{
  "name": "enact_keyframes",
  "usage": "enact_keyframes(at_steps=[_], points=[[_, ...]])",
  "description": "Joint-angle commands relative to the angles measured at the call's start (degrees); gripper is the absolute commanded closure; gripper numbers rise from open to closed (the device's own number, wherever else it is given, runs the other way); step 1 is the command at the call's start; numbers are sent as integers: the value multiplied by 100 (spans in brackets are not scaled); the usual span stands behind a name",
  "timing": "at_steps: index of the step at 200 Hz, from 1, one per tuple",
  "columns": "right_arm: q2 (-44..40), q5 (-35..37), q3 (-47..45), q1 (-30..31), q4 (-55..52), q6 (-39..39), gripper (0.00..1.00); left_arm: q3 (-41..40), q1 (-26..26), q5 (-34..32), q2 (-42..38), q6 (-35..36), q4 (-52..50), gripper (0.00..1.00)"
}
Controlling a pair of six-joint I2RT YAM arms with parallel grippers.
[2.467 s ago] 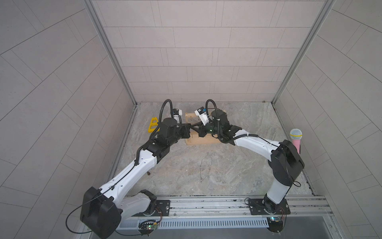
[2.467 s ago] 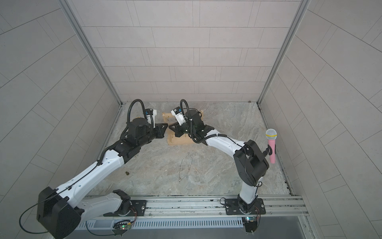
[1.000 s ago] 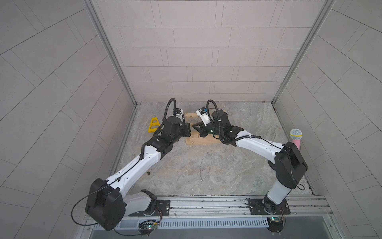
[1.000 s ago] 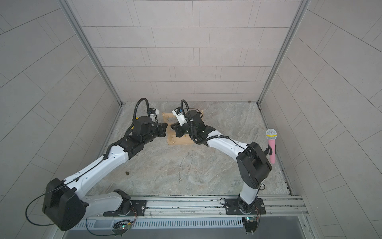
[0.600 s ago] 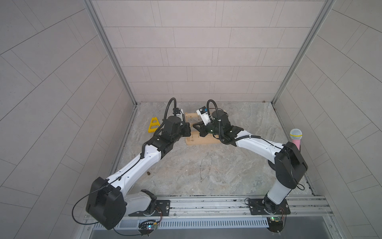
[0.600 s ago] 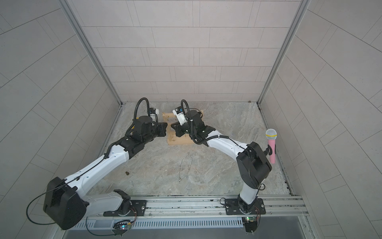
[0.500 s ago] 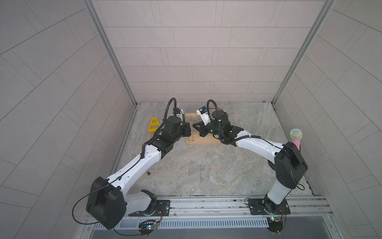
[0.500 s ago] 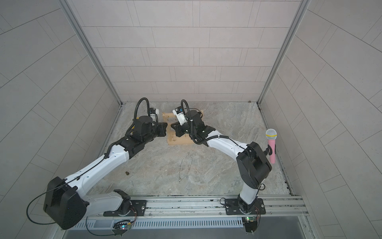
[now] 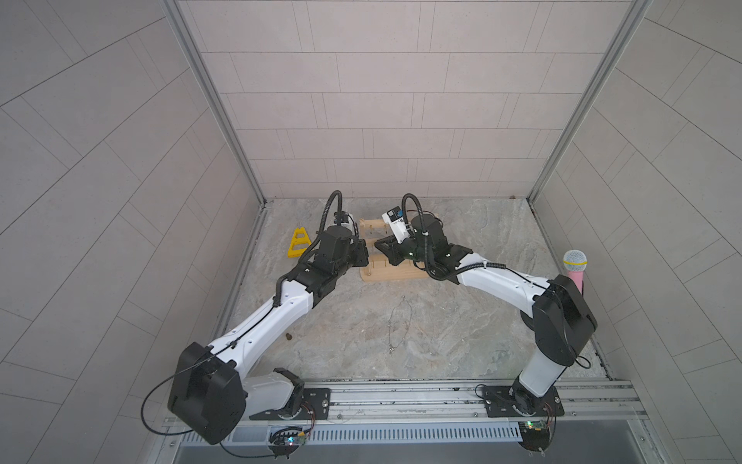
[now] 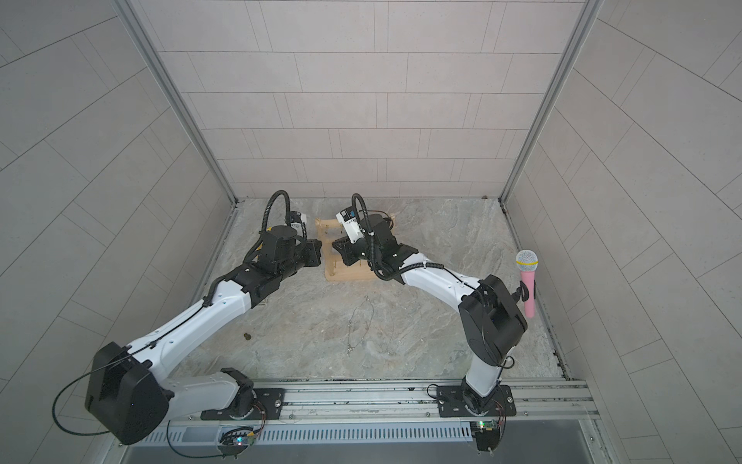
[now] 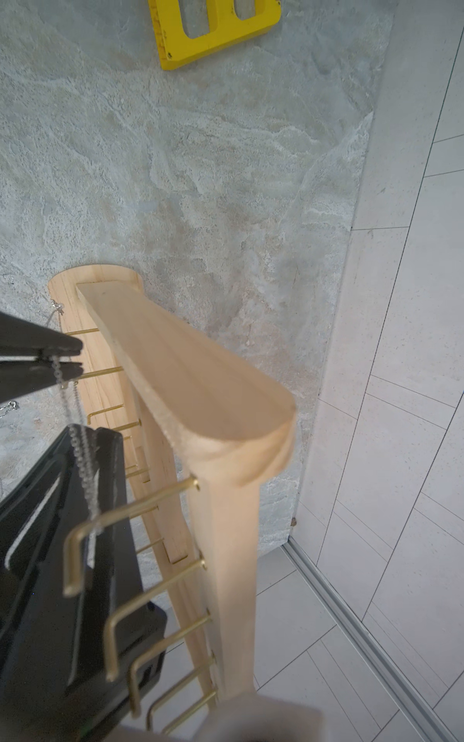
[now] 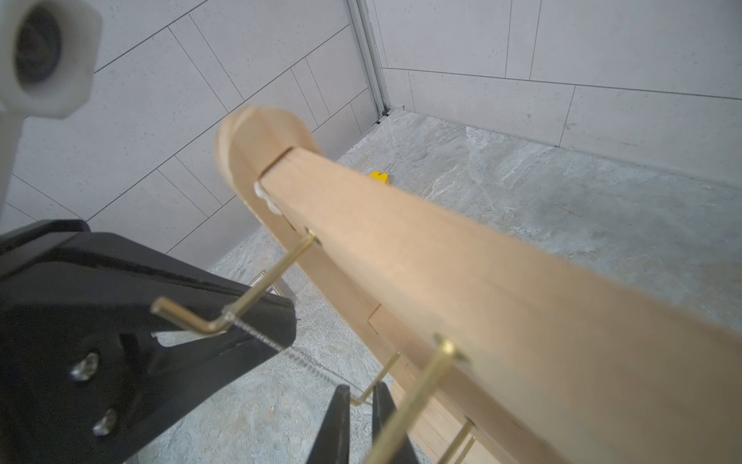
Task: Hang the necklace on the jewelry display stand
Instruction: Hang the necklace on the stand.
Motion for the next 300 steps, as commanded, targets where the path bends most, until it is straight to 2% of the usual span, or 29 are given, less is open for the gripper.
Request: enact_keyframes(at_steps=[1, 46, 94, 150, 176, 201, 240, 264, 300], points=[[60, -6, -42, 22, 40, 13, 85, 111, 27, -67, 65, -2, -9, 94], [47, -96, -51, 21, 29, -25, 85, 107, 26, -32, 67, -6, -7, 95], [41, -465, -127, 28, 192, -39, 79, 76, 26, -52, -33, 15, -37, 96], [221, -523, 27, 48, 331, 72, 76, 59, 26, 2, -103, -4, -53, 97], [320, -493, 125, 68, 350, 102, 81, 68, 27, 20, -90, 11, -56, 97], [311, -471, 128, 74, 350, 101, 92, 68, 27, 30, -87, 11, -56, 97], [186, -497, 5, 74, 365, 57, 100, 64, 26, 27, -108, 2, -45, 97], [122, -550, -48, 75, 374, 67, 100, 59, 26, 15, -141, -5, -73, 97], [-152, -451, -337, 87, 462, 96, 88, 68, 25, 19, -170, -6, -142, 97]])
